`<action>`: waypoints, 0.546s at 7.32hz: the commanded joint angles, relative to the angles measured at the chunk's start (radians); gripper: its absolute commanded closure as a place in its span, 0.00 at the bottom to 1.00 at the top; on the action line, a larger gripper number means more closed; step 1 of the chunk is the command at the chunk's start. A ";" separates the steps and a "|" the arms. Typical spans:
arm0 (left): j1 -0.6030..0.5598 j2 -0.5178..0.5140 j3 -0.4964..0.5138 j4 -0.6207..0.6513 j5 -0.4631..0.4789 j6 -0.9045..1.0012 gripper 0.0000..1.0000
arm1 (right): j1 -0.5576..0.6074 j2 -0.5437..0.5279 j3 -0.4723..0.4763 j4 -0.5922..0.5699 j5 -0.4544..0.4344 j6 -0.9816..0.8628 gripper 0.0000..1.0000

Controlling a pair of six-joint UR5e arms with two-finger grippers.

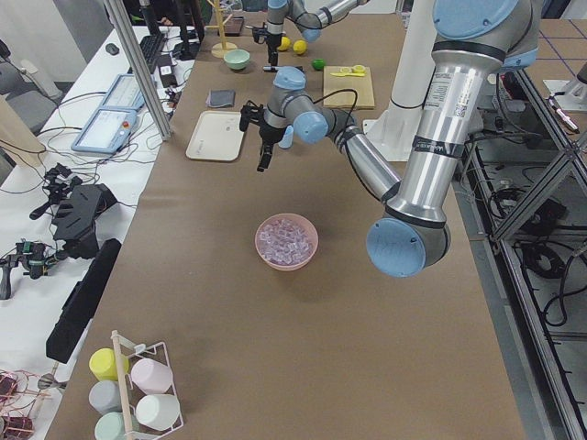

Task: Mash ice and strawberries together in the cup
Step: 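Draw the left gripper back while the right gripper moves toward the strawberry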

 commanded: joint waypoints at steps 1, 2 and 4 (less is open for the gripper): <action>-0.001 -0.005 0.001 0.000 -0.002 0.001 0.02 | -0.034 -0.004 -0.030 0.048 -0.018 0.021 0.00; -0.001 -0.017 0.003 0.003 -0.002 0.001 0.02 | -0.040 -0.004 -0.027 0.048 -0.016 0.023 0.00; -0.003 -0.020 0.001 0.008 -0.016 0.000 0.02 | -0.065 -0.005 -0.023 0.046 -0.013 0.021 0.00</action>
